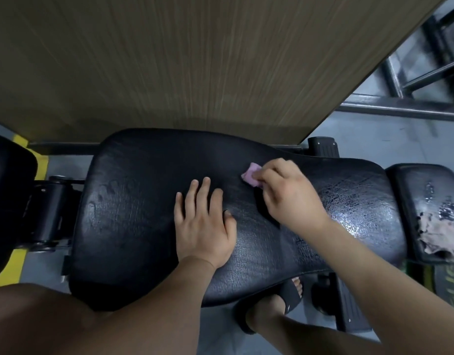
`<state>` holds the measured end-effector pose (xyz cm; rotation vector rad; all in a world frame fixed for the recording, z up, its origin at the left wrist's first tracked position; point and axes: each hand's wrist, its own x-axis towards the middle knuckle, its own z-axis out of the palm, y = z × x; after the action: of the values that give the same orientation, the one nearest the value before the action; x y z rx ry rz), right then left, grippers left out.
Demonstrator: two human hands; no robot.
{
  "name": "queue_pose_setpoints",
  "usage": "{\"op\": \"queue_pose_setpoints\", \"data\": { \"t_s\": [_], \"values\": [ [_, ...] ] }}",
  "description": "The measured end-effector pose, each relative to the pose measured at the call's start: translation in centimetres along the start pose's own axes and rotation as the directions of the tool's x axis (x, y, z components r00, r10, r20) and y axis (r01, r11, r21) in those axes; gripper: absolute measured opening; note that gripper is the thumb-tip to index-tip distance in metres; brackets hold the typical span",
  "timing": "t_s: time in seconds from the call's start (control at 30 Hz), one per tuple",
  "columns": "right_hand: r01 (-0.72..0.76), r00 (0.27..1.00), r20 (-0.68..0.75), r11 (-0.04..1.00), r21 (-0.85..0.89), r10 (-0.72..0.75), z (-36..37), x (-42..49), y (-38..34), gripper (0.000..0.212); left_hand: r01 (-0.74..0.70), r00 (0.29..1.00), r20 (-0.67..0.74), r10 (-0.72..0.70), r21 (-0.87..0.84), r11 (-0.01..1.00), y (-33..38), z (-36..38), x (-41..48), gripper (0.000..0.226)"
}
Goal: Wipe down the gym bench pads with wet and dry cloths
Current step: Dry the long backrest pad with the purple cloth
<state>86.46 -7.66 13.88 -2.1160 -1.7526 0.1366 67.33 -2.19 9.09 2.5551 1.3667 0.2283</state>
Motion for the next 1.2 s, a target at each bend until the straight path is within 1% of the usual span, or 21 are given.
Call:
{"op": "queue_pose_setpoints", "data": {
  "t_s": [0.07,0.1,0.13,0.23,0.3,0.37,0.43,0.5,0.57,0.6,0.63,0.67,0.7,0.73,0.8,0.87,0.93,1.0,1.03,1.1,1.2],
  "values": [
    [-0.026,0.998,0.062,0.999,0.028,0.024,0.4,-0.9,-0.2,0.022,-0.004,1.000,-0.006,0.004,-0.002,1.000,0.0,0.0,0.0,0.050],
    [-0.046,0.997,0.062,0.998,0.047,0.043,0.5,-1.2,-0.3,0.022,-0.004,1.000,-0.008,0.004,-0.002,1.000,-0.1,0.0,0.0,0.050],
    [-0.074,0.996,0.052,0.996,0.043,0.072,0.6,-1.4,-0.3,0.022,-0.003,1.000,-0.010,0.003,-0.002,1.000,-0.1,0.0,0.0,0.050],
    [-0.108,0.994,0.003,0.992,-0.065,0.108,1.3,-1.4,-0.2,0.024,0.001,1.000,-0.009,-0.001,-0.001,1.000,0.0,0.0,0.0,0.049],
    [-0.122,0.992,-0.029,0.989,-0.088,0.120,1.7,-0.4,0.0,0.019,0.000,1.000,-0.006,0.000,0.000,1.000,0.0,0.0,0.0,0.049],
    [-0.173,0.985,-0.036,0.980,-0.102,0.170,2.0,1.0,0.1,0.014,-0.001,1.000,-0.002,0.001,0.002,1.000,0.0,0.0,0.1,0.049],
    [-0.246,0.969,-0.019,0.969,-0.032,0.246,1.7,2.4,-0.1,0.013,-0.003,1.000,-0.002,0.003,0.005,1.000,0.0,0.0,0.0,0.050],
    [-0.323,0.946,0.022,0.935,0.145,0.323,0.6,3.2,-0.7,0.008,-0.005,1.000,-0.001,0.005,0.014,1.000,0.0,0.0,0.0,0.051],
    [-0.432,0.902,0.127,0.850,0.301,0.413,-0.4,3.5,-0.9,0.019,-0.004,1.000,-0.001,0.004,0.019,1.000,0.0,0.0,0.0,0.051],
    [-0.485,0.875,0.175,0.809,0.332,0.452,-0.7,3.4,-0.7,0.026,-0.003,1.000,-0.001,0.003,0.020,1.000,0.0,0.0,0.0,0.052],
    [-0.525,0.851,0.201,0.790,0.318,0.485,-0.7,3.3,-0.2,0.029,-0.002,1.000,-0.001,0.002,0.019,1.000,0.0,0.0,0.0,0.051],
    [-0.542,0.840,0.187,0.803,0.248,0.510,-0.5,3.0,0.4,0.027,-0.003,1.000,-0.004,0.003,0.015,1.000,0.0,0.0,0.0,0.051],
    [-0.542,0.840,0.144,0.827,0.153,0.524,-0.3,2.6,0.9,0.021,-0.004,1.000,-0.008,0.004,0.010,1.000,0.0,0.1,0.0,0.050],
    [-0.522,0.852,0.089,0.848,0.090,0.516,0.0,2.1,1.3,0.021,-0.005,1.000,-0.012,0.005,0.007,1.000,0.0,0.1,-0.1,0.050],
    [-0.462,0.885,-0.009,0.882,0.094,0.465,0.1,1.3,1.4,0.034,-0.006,1.000,-0.023,0.006,0.005,1.000,0.0,0.2,-0.1,0.050],
    [-0.321,0.938,-0.102,0.941,0.109,0.331,0.0,1.0,0.7,0.032,-0.003,1.000,-0.028,0.003,0.006,1.000,0.0,0.2,0.0,0.050],
    [-0.178,0.980,-0.081,0.983,0.036,0.180,0.3,0.7,0.3,0.032,-0.003,1.000,-0.025,0.003,0.009,1.000,0.0,0.2,0.0,0.050],
    [-0.085,0.996,0.003,0.995,-0.058,0.085,0.7,0.4,0.5,0.031,0.000,1.000,-0.022,0.000,0.012,1.000,0.0,0.2,-0.1,0.050],
    [-0.066,0.997,0.026,0.994,-0.091,0.069,1.0,0.3,0.8,0.030,0.002,1.000,-0.016,-0.002,0.013,1.000,0.0,0.2,-0.1,0.050],
    [-0.082,0.996,0.033,0.991,-0.105,0.086,1.4,0.2,1.4,0.030,0.003,1.000,-0.006,-0.003,0.013,1.000,0.1,0.1,-0.1,0.050],
    [-0.108,0.994,0.023,0.993,-0.040,0.109,1.4,0.2,1.3,0.025,0.005,1.000,0.001,-0.005,0.008,1.000,0.0,0.2,0.0,0.050]
  ]
}}
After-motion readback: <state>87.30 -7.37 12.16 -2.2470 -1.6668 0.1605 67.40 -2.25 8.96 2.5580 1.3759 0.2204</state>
